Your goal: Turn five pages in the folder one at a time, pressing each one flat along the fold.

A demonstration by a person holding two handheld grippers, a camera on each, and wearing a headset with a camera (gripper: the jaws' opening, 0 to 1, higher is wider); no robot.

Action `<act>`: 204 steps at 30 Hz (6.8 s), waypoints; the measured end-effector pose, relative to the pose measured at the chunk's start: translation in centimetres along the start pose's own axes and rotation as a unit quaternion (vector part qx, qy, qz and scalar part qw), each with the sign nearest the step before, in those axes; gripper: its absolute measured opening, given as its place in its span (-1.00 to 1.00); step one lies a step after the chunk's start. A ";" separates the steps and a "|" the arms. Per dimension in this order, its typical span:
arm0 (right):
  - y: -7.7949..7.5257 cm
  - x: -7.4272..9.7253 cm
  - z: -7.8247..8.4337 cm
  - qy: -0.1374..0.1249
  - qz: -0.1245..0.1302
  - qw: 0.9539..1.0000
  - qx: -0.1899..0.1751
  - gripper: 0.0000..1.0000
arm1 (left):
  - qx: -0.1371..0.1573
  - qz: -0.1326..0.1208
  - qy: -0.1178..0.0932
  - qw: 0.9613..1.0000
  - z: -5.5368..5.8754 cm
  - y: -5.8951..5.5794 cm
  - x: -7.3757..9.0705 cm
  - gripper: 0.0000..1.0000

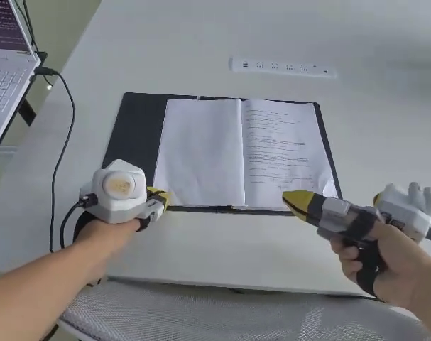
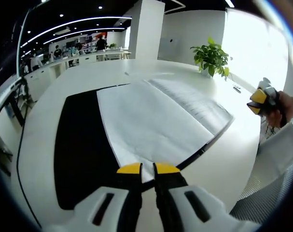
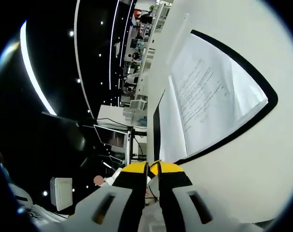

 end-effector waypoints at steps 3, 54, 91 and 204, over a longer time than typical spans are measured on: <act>0.9 0.9 -0.5 -0.008 0.011 0.999 0.033 -0.64 | 0.011 0.008 -0.005 1.000 -0.9 -0.4 0.9 -0.60; 6.2 9.6 1.3 0.004 0.171 0.918 0.359 0.46 | -0.022 0.046 0.012 0.999 -3.7 -2.6 15.0 0.66; 3.7 7.5 -0.1 0.023 0.179 0.919 0.350 0.42 | -0.105 0.106 0.014 0.989 -7.3 -7.8 3.2 0.51; -6.7 2.9 -7.6 -0.023 0.115 0.974 0.193 -0.32 | -0.157 0.092 -0.029 0.983 -6.9 -17.3 -14.4 -0.95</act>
Point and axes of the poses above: the centre of the closed fingertips' face, and the gripper's own axes: x roughly backward along the fingers, y roughly to its left, z roughly out of its underside, the point moved 7 cm from there along x, roughly backward along the fingers, and after that the axes turned 3 degrees about -x, right-handed, at the moved point
